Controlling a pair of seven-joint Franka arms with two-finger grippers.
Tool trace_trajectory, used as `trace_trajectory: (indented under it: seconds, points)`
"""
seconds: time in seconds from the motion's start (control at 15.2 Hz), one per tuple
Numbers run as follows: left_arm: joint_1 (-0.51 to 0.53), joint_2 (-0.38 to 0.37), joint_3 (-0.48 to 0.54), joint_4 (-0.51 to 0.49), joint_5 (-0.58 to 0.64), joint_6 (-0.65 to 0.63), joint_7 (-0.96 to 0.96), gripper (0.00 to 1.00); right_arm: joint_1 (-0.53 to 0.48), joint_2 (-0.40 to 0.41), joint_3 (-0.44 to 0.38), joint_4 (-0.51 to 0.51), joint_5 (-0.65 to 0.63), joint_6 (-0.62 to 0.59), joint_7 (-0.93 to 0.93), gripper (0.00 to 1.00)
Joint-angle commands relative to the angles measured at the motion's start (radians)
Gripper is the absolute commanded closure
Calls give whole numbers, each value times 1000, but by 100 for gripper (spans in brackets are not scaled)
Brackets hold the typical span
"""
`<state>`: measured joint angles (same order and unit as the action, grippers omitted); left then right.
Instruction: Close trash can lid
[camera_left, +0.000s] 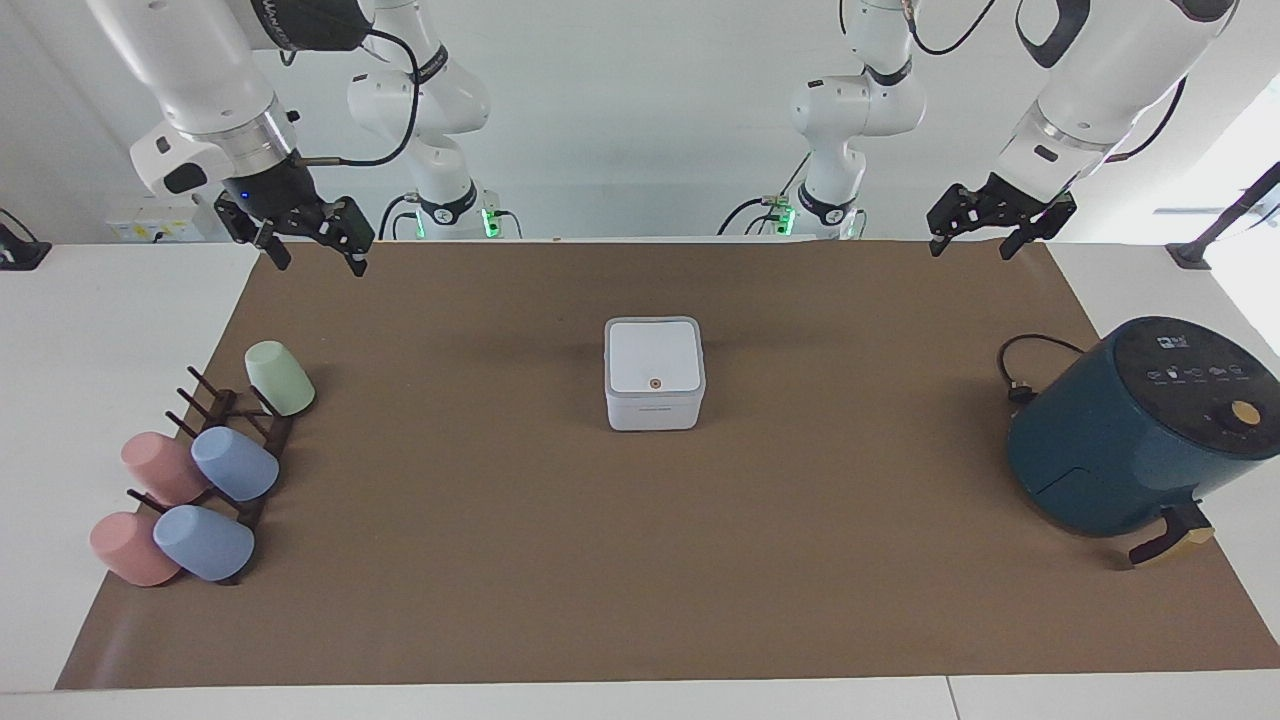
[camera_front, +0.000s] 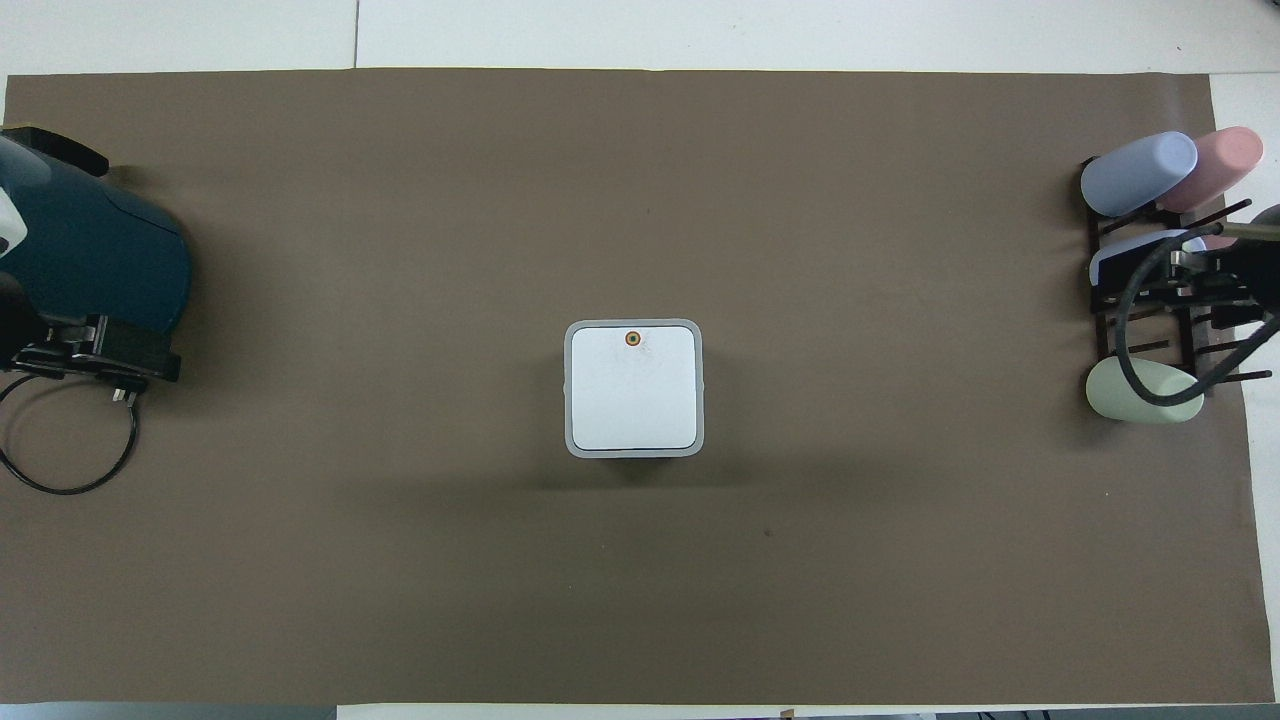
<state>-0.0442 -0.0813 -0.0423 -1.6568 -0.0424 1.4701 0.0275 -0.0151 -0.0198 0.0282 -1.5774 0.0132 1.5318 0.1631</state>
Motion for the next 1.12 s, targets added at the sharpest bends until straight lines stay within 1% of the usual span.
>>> trace_trajectory:
  seconds: [0.0, 0.26, 0.46, 0.99, 1.05]
  points:
    - [-22, 57, 18, 115, 26, -101, 2, 0, -6, -6, 2, -9, 2, 2, -16, 0]
    - [-37, 40, 16, 97, 24, -122, -1, 0, -6, -6, 2, -9, 1, 2, -14, 0]
    - [-36, 40, 16, 98, 22, -108, -6, 0, -6, -6, 2, -9, 2, 2, -14, 0]
    - [7, 41, -5, 100, 15, -96, -6, 0, -6, -6, 2, -9, 1, 2, -14, 0]
    - [18, 41, -23, 100, 13, -96, -6, 0, -6, -6, 2, -9, 2, 2, -14, 0]
